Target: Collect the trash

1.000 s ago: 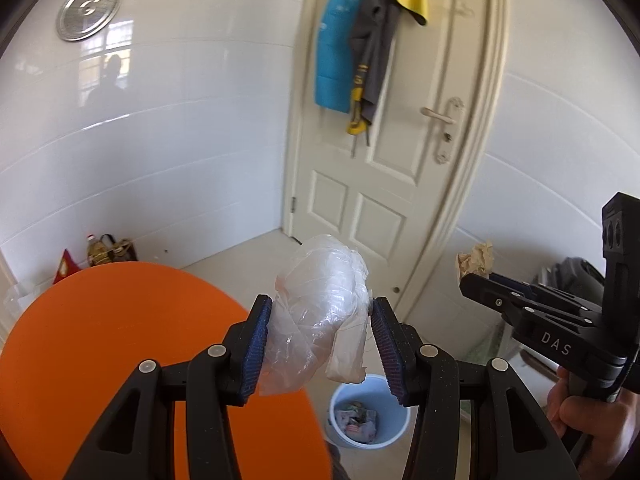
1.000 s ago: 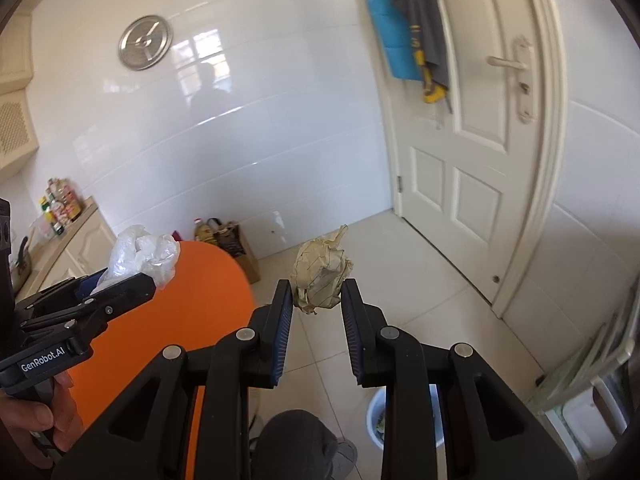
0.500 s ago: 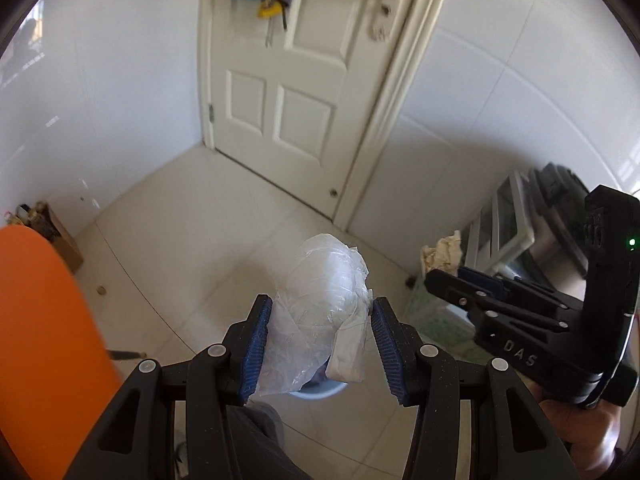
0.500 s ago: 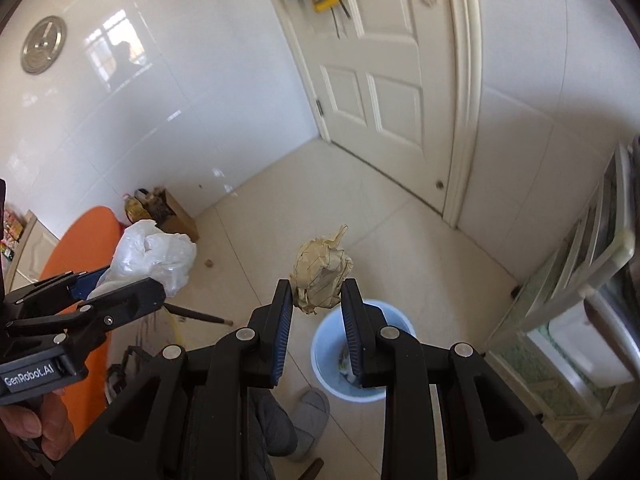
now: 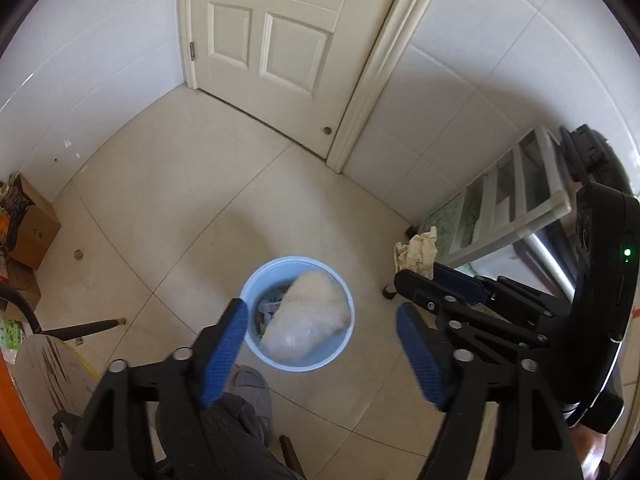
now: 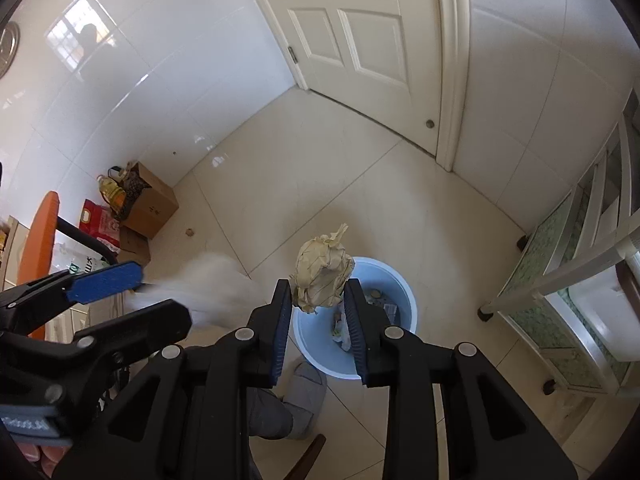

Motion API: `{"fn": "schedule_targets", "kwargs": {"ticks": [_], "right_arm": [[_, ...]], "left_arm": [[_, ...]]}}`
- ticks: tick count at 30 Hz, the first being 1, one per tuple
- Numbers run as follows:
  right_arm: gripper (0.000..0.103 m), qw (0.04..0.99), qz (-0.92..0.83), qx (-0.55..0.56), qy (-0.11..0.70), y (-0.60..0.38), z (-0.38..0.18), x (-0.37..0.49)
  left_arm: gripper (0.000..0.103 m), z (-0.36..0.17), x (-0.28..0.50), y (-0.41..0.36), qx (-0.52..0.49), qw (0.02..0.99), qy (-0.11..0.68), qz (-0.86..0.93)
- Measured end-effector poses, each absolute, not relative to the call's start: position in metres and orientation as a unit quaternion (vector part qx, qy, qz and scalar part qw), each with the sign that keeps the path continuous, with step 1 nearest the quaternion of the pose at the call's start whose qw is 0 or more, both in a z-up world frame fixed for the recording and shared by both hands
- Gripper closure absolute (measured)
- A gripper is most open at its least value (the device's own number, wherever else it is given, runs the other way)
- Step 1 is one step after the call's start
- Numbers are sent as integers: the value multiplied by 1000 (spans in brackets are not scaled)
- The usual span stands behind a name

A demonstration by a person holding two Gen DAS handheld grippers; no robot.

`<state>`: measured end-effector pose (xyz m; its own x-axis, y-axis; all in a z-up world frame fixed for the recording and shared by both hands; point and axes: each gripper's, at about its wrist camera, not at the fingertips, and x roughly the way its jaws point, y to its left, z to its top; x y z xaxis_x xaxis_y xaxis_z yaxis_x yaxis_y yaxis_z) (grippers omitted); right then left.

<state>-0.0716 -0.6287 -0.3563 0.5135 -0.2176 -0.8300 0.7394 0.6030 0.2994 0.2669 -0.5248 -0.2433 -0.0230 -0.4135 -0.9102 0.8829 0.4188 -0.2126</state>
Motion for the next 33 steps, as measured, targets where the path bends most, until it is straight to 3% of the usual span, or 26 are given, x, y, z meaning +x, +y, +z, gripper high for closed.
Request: {"fn": "schedule_targets", "kwargs": {"ticks": [3, 6, 8, 9, 13, 20, 33], "right_arm": [[67, 799, -300, 341, 393, -629, -362, -75], [37, 796, -306, 347, 391, -629, -366, -78], [11, 794, -311, 350, 388, -629, -367, -80], [8, 793, -316, 349, 388, -629, -367, -81], [0, 787, -331, 347, 388, -625, -364, -84], [0, 793, -340, 330, 382, -607, -340, -85], [0, 870, -289, 255, 308, -502, -220, -57]], "left_arm": [[21, -246, 273, -547, 233, 666, 524, -478], [19, -250, 262, -555, 237, 673, 521, -468], [17, -249, 258, -555, 240, 681, 518, -460], [16, -247, 256, -553, 240, 685, 513, -457], [14, -237, 241, -544, 240, 704, 493, -451], [11, -200, 219, -495, 219, 742, 453, -443], [3, -101, 170, -332, 127, 823, 368, -413]]}}
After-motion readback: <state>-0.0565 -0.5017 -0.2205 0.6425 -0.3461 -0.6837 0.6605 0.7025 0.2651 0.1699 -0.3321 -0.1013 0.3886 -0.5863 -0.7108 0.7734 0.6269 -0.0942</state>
